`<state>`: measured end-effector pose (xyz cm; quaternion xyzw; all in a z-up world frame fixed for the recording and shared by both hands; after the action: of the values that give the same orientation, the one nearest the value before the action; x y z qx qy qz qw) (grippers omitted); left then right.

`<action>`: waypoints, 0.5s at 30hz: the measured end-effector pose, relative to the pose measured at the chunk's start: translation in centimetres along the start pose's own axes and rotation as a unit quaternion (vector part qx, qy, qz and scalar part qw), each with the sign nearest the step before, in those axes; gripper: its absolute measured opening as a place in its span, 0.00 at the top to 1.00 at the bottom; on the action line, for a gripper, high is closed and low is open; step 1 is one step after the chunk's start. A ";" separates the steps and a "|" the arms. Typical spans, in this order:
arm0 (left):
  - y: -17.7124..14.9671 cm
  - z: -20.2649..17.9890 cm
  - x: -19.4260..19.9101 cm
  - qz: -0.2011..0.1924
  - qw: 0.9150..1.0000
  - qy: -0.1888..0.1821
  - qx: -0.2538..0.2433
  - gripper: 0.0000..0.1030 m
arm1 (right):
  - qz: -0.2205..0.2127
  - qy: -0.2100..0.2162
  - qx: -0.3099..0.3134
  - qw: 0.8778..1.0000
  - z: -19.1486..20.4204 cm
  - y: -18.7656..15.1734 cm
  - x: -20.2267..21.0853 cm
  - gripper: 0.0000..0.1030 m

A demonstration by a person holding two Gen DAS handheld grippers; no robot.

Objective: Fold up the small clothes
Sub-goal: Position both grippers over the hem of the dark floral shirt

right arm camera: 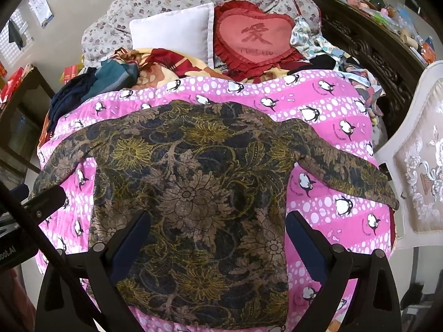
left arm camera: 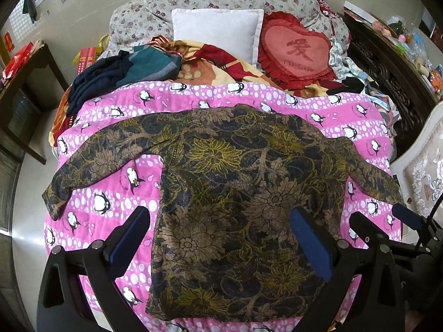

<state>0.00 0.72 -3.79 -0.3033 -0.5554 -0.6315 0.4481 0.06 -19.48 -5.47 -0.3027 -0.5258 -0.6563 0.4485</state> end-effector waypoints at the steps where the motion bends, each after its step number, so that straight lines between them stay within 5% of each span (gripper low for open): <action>1: -0.1 0.0 0.0 0.000 1.000 0.000 0.000 0.02 | 0.001 0.000 -0.001 1.000 0.0 0.0 0.0 0.03; 15: -0.2 0.0 -0.1 0.000 1.000 -0.001 -0.001 0.02 | 0.004 0.001 -0.003 1.000 -0.2 0.1 -0.4 0.03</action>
<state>-0.13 0.69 -3.92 -0.3038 -0.5554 -0.6318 0.4472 0.27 -19.60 -5.82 -0.3060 -0.5221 -0.6563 0.4505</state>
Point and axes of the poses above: each gripper's, at about its wrist camera, not at the fingertips, and x roughly against the way its jaws point, z to its left, y to its top, the point moved 1 cm from there along -x, roughly the way its jaws point, and after that the axes turned 14 degrees about y, right-handed, at the moved point
